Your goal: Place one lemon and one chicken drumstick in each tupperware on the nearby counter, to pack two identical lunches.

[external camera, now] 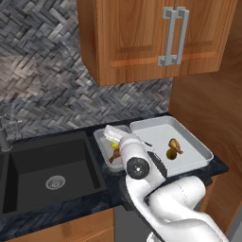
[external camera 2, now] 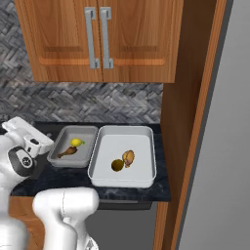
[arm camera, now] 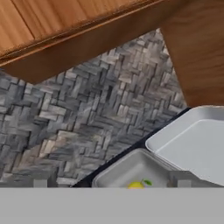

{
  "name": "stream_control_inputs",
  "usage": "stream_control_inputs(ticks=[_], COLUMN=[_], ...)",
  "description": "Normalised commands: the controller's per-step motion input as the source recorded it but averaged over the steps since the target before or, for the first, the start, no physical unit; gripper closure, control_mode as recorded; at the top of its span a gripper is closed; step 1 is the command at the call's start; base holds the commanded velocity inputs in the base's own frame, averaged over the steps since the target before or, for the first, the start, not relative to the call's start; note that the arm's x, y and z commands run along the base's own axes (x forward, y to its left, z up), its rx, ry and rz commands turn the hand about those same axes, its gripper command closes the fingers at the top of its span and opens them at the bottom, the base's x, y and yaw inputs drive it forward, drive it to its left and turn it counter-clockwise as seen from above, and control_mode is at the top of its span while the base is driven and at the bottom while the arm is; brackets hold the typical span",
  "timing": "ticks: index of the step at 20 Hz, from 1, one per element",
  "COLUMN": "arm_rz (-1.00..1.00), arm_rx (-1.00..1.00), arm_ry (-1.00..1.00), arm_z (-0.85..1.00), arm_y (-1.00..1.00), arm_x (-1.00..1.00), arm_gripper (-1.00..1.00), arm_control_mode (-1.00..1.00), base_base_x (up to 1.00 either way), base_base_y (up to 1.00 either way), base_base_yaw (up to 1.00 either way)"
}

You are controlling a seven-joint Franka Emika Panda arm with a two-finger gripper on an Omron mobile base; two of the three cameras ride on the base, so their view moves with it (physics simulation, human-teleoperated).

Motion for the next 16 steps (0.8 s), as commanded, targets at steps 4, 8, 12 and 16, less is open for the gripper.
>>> stream_control_inputs(ticks=[4, 8, 12, 16], arm_rz=[0.00, -0.02, 0.03, 0.08], arm_rx=[-0.27, -0.32, -0.05, -0.25], arm_ry=[-0.65, -0.49, 0.00, -0.10], arm_z=[0.89, 0.32, 0.00, -0.03], arm_y=[0.77, 0.60, 0.29, 0.89], arm_x=[-1.00, -0.75, -0.04, -0.52], arm_gripper=[-1.00, -1.00, -1.00, -1.00], arm_control_mode=[-1.00, -1.00, -1.00, -1.00], base_base_x=[0.00, 0.00, 0.00, 0.00], base_base_y=[0.00, 0.00, 0.00, 0.00], base_base_yaw=[0.00, 0.00, 0.00, 0.00])
